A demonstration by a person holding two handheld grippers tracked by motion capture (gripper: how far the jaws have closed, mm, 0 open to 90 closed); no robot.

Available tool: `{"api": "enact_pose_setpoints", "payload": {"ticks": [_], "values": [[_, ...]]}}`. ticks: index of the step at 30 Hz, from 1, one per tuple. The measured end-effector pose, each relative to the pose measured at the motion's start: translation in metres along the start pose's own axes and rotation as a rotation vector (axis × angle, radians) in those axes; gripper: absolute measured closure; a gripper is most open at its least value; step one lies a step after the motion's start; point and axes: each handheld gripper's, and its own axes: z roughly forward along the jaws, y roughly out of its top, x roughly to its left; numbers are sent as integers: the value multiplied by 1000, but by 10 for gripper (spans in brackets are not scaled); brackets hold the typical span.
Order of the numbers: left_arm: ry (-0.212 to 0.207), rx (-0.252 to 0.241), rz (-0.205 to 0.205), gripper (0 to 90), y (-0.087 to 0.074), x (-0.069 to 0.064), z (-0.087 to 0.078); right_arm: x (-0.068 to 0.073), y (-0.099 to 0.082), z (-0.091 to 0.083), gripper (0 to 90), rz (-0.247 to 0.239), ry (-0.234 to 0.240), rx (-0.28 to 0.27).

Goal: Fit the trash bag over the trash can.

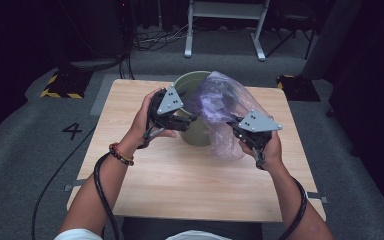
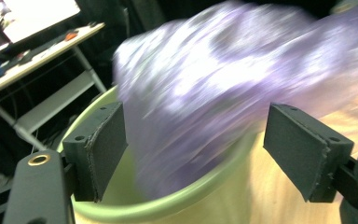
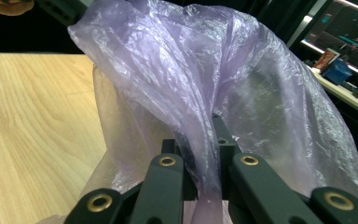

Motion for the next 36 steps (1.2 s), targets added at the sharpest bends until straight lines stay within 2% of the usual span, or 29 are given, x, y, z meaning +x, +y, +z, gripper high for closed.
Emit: {"api": "enact_pose_setpoints", "payload": {"ticks": [2, 4, 5, 7, 9, 10, 11, 12, 14, 17, 20, 23, 26, 33, 34, 36], "values": [[4, 5, 37, 238, 6, -7, 3, 3, 4, 3, 849, -19, 8, 7], [5, 6, 29, 319, 9, -8, 8, 6, 8, 4, 839, -31, 12, 9], [8, 10, 30, 319, 10, -8, 10, 6, 9, 5, 833, -33, 17, 12], [19, 18, 34, 423, 11, -6, 14, 8, 11, 6, 820, -45, 25, 20], [21, 28, 44, 663, 10, -5, 16, 8, 11, 5, 783, -41, 34, 20], [39, 47, 52, 728, 9, -4, 19, 8, 10, 4, 759, -39, 38, 21], [39, 47, 52, 774, 9, -4, 19, 8, 10, 4, 759, -39, 38, 21], [51, 52, 50, 774, 8, -2, 20, 7, 10, 3, 725, -33, 44, 19], [53, 53, 30, 859, 6, 2, 21, 6, 8, 1, 686, -23, 62, 14], [85, 66, 6, 878, 2, 8, 21, 3, 6, -5, 543, -8, 72, -9], [107, 83, -9, 889, -2, 15, 21, -1, 1, -13, 457, 13, 91, -38], [120, 98, -38, 889, -8, 22, 21, -3, -6, -19, 394, 16, 95, -33], [128, 107, -65, 879, -14, 29, 20, -8, -19, -28, 335, 67, 93, -43], [144, 129, -93, 863, -24, 38, 22, -5, -35, -30, 305, 59, 72, -15], [144, 130, -99, 855, -25, 39, 23, -5, -37, -30, 320, 56, 66, -7], [141, 128, -111, 814, -26, 40, 24, -6, -39, -28, 393, 85, 88, -17]]}}
